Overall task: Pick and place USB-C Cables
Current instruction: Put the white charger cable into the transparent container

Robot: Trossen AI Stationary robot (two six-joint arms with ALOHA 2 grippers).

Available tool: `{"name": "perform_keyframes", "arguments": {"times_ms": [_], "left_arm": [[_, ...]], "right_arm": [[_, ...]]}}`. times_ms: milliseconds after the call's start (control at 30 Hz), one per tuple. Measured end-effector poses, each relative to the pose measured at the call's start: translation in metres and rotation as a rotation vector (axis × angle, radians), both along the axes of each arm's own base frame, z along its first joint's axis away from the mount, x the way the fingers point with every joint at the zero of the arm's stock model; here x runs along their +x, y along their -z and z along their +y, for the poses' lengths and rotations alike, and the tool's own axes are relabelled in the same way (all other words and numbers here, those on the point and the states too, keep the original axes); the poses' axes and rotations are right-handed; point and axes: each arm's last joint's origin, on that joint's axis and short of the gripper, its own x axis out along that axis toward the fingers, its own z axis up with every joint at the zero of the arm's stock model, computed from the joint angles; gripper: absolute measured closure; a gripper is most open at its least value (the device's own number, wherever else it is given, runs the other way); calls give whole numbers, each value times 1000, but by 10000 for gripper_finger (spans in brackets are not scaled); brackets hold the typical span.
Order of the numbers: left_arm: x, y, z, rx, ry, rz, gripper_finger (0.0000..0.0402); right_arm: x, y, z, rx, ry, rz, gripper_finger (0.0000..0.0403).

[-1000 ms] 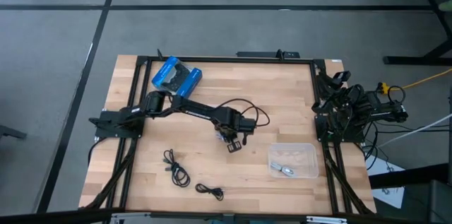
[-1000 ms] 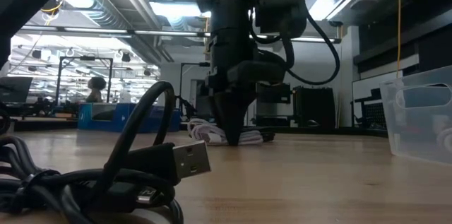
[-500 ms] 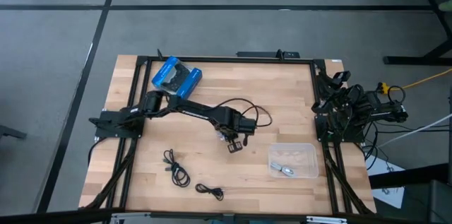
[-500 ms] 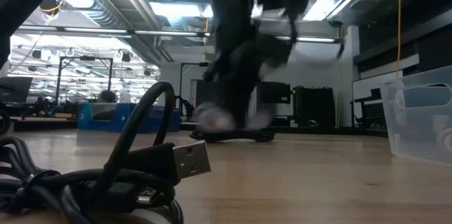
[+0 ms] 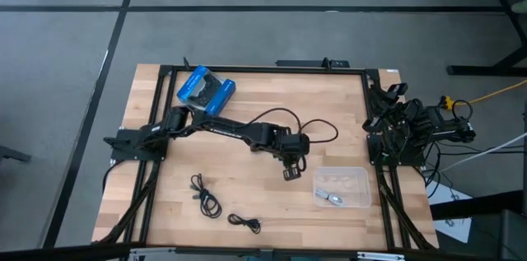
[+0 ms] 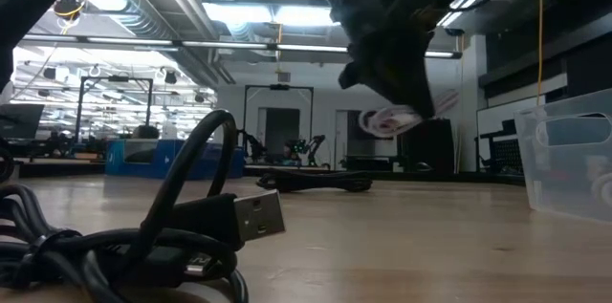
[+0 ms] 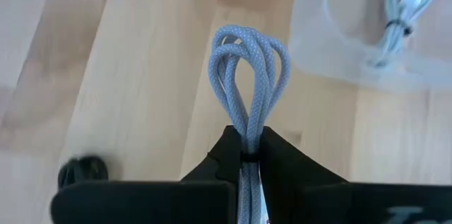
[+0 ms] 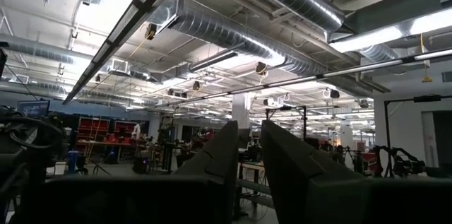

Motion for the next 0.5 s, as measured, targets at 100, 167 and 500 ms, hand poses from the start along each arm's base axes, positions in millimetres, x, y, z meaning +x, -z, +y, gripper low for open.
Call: {"name": "perform_keyframes", "arguments": {"times_ms": [100,167,500], "left_arm": [[6,-4,-1,-2,13,-74,379],[10,-8,-1,-14,27,-130,379],[26,-27,6,-14,82,-384,380]], "right_arm": [[0,0,0,0,0,0,334],[0,0,0,0,0,0,334],[0,0,0,0,0,1,334]]}}
